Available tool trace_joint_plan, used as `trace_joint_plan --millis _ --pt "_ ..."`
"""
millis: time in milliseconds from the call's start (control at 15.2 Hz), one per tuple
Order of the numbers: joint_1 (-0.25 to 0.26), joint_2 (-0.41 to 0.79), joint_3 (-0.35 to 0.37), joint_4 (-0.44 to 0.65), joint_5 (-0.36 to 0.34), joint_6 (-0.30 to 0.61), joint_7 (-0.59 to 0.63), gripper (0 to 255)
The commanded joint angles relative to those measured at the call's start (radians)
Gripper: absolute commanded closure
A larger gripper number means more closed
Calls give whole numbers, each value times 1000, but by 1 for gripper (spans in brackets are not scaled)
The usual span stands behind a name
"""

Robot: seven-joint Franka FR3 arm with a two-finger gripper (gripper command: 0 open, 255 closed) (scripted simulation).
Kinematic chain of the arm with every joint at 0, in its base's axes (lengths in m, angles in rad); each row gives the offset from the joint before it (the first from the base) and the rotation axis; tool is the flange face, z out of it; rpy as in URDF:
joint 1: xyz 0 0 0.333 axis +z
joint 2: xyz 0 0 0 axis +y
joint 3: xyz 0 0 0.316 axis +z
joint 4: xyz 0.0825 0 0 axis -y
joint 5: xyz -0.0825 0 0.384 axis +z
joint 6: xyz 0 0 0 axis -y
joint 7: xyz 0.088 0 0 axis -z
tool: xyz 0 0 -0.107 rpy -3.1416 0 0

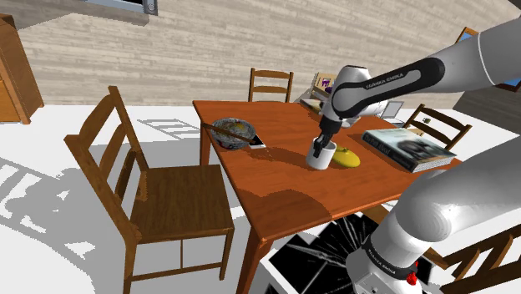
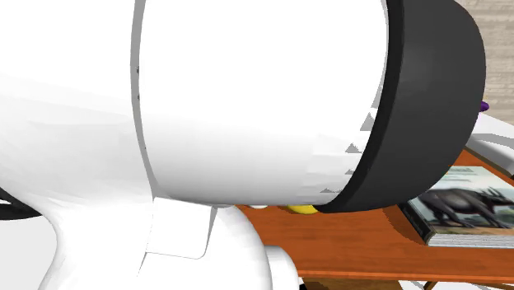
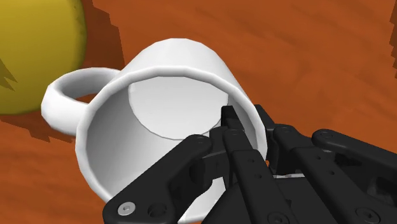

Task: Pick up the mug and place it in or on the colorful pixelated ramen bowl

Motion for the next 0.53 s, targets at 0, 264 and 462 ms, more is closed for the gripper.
trace_joint_plan --millis 0,264,462 --pt "-1 -18 3 13 0 -31 0 255" --pt "-2 -53 12 44 1 -97 2 255" --pt "-3 -76 18 70 3 -145 4 255"
